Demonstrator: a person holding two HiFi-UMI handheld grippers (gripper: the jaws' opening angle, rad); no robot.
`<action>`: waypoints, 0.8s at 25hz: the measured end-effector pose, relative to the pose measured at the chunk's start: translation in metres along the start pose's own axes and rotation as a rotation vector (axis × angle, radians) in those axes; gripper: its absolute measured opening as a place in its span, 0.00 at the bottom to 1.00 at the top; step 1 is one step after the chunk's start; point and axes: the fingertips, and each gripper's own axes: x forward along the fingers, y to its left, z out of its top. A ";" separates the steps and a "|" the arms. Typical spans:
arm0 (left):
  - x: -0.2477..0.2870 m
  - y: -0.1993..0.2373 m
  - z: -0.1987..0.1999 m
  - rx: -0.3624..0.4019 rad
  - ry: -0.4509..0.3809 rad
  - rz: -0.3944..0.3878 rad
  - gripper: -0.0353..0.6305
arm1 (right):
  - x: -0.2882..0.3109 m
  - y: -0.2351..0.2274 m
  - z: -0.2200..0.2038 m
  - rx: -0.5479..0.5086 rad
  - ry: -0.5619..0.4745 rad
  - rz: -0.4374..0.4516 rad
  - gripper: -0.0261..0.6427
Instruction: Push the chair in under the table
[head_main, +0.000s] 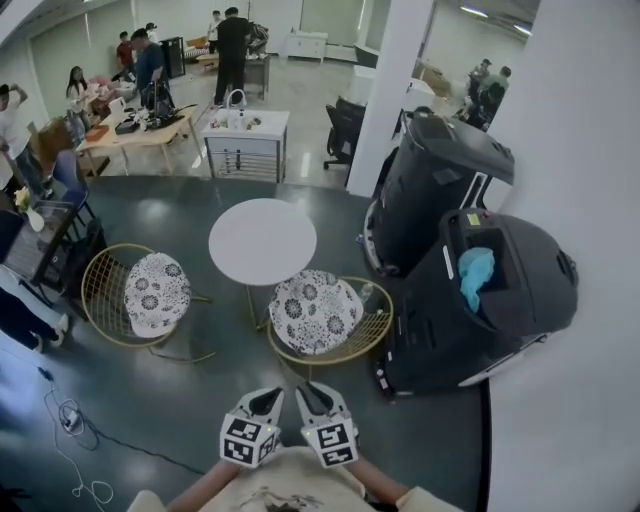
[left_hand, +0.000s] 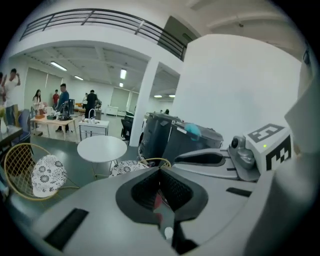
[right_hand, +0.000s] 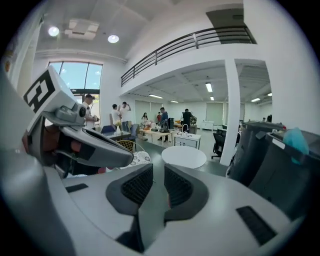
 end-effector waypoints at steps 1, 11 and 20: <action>-0.005 0.001 0.004 -0.022 -0.022 0.008 0.07 | -0.001 0.002 0.001 0.031 -0.005 -0.002 0.15; -0.038 0.019 0.013 -0.043 -0.084 0.072 0.07 | 0.001 0.042 0.023 0.148 -0.086 0.049 0.11; -0.050 0.024 0.014 -0.015 -0.111 0.095 0.07 | 0.007 0.047 0.035 0.132 -0.098 0.037 0.06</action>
